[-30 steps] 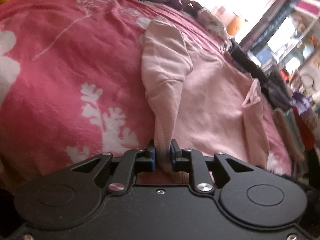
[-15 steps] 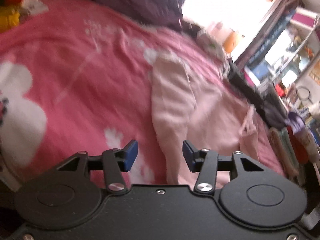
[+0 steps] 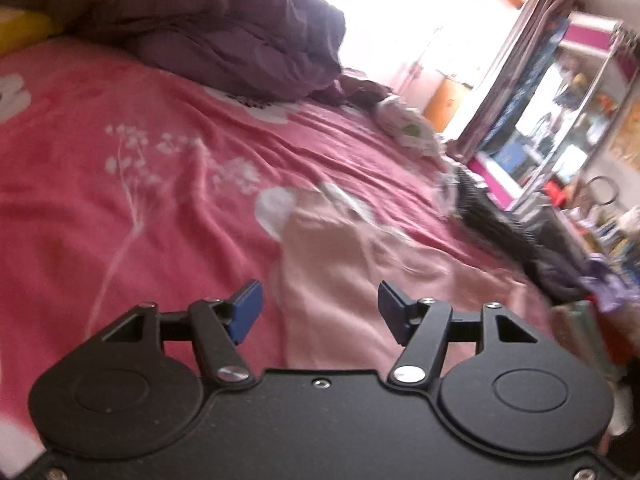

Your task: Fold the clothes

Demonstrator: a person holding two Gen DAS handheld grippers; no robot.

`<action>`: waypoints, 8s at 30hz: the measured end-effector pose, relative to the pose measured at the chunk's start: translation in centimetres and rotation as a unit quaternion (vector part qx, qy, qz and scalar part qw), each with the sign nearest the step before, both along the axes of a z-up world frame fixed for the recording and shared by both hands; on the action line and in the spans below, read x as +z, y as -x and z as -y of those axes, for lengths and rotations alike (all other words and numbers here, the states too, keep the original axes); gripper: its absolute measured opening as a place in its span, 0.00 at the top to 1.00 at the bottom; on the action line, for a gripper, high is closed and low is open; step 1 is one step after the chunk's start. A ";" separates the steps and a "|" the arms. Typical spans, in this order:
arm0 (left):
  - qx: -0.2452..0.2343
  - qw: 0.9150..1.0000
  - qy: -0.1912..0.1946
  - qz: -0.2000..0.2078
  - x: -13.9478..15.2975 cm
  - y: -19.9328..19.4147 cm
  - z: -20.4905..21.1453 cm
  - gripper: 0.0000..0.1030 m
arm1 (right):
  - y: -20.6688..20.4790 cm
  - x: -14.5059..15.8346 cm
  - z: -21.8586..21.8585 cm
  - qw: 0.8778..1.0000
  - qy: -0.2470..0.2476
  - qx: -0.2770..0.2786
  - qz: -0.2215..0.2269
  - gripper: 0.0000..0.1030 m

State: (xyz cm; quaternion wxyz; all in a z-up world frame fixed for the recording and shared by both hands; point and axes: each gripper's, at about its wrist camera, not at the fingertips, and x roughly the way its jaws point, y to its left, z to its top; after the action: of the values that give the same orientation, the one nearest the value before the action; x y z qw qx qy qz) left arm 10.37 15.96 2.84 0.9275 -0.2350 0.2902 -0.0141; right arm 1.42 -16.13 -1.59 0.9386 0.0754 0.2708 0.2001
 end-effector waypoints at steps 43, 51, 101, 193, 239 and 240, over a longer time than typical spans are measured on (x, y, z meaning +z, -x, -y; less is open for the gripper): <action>0.034 0.990 -0.082 0.114 2.0 -1.6 -6.1 0.97 | 0.3 -3.1 -2.0 0.999 0.013 0.038 0.014 0.51; 0.103 0.987 -0.077 0.096 0.9 3.7 -10.9 0.97 | 0.6 -3.0 -2.6 0.999 0.034 0.033 0.022 0.51; 0.137 0.989 0.047 0.023 -4.7 3.2 -18.2 0.97 | 1.5 -2.5 -25.8 0.843 0.399 0.292 0.211 0.87; -0.163 0.983 -0.071 0.040 -2.3 -5.5 4.5 0.70 | -18.5 -2.3 17.0 0.918 -0.346 -0.187 -0.061 0.94; -0.365 0.868 -0.317 0.116 -3.6 12.9 26.5 0.56 | -10.1 -3.0 27.6 0.890 -0.348 -0.293 0.006 0.88; -0.368 0.857 -0.340 0.122 -4.0 13.3 27.3 0.56 | -9.7 -2.5 27.7 0.892 -0.342 -0.294 0.017 0.88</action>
State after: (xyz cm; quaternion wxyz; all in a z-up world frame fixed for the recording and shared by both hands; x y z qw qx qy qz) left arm -2.98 -11.37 -1.17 0.9049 0.2221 0.2271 -0.2833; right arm 11.15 -43.84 -4.13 0.8751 0.4646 0.1354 -0.0039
